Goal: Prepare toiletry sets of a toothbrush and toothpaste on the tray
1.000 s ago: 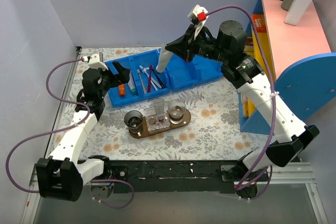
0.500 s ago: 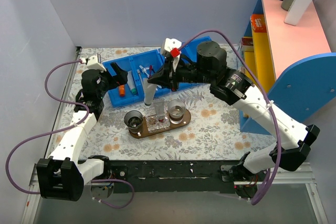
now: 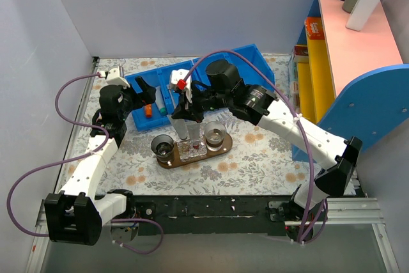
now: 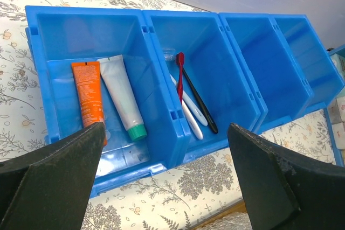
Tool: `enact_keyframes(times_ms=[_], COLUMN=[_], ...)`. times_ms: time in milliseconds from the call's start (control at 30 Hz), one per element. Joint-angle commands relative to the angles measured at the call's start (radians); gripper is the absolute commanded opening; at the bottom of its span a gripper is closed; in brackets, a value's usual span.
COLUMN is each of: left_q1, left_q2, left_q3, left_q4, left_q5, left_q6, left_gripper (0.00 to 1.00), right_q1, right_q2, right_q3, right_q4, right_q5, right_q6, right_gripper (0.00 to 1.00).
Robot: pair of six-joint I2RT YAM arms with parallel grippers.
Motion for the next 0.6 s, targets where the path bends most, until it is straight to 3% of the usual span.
enact_keyframes(times_ms=[0,567], left_q1=[-0.002,-0.002], left_q2=[-0.015,-0.007], left_q3=[0.0,-0.002], left_q4=[0.009,0.011], left_q5=[0.013,0.035], left_q6=[0.016,0.018], left_gripper=[0.98,0.98], right_q1=[0.0,-0.003], right_q2=[-0.01,0.026], right_q3=[0.049,-0.013], right_q4=[0.019,0.065], right_q5=[-0.021,-0.048], right_q6=[-0.046,-0.089], right_gripper=[0.01,0.01])
